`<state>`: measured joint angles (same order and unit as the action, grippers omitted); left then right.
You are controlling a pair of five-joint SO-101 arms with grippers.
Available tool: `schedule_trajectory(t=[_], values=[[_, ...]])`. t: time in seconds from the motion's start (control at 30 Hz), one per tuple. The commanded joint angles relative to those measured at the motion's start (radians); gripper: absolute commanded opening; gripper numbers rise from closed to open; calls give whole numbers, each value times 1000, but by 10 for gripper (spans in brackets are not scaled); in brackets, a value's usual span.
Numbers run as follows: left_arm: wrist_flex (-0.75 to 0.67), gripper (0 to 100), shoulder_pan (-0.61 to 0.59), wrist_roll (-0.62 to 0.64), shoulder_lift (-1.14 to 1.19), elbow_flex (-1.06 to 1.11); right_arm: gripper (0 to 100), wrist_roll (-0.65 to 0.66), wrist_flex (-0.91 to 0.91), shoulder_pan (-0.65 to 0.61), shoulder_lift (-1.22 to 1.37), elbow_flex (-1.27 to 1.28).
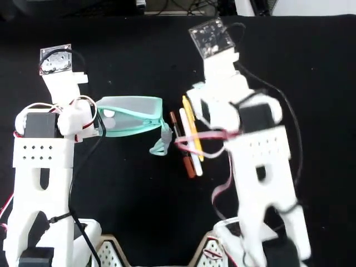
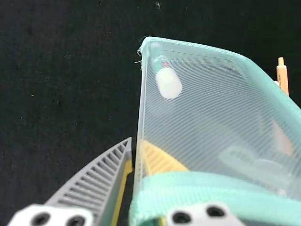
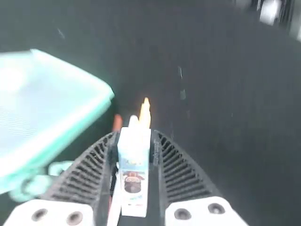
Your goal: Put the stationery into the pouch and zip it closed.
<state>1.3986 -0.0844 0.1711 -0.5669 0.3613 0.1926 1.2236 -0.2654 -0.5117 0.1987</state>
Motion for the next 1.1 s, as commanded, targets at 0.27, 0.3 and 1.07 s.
schedule_trajectory(t=[0.27, 0.3, 1.07], values=[[2, 33, -15, -2, 9, -1, 13, -6, -242, -256, -231, 15], [2, 33, -15, -2, 9, -1, 13, -6, -292, -282, -248, 38], [-5, 33, -16, -3, 9, 18, 12, 2, -1063, -497, -621, 803]])
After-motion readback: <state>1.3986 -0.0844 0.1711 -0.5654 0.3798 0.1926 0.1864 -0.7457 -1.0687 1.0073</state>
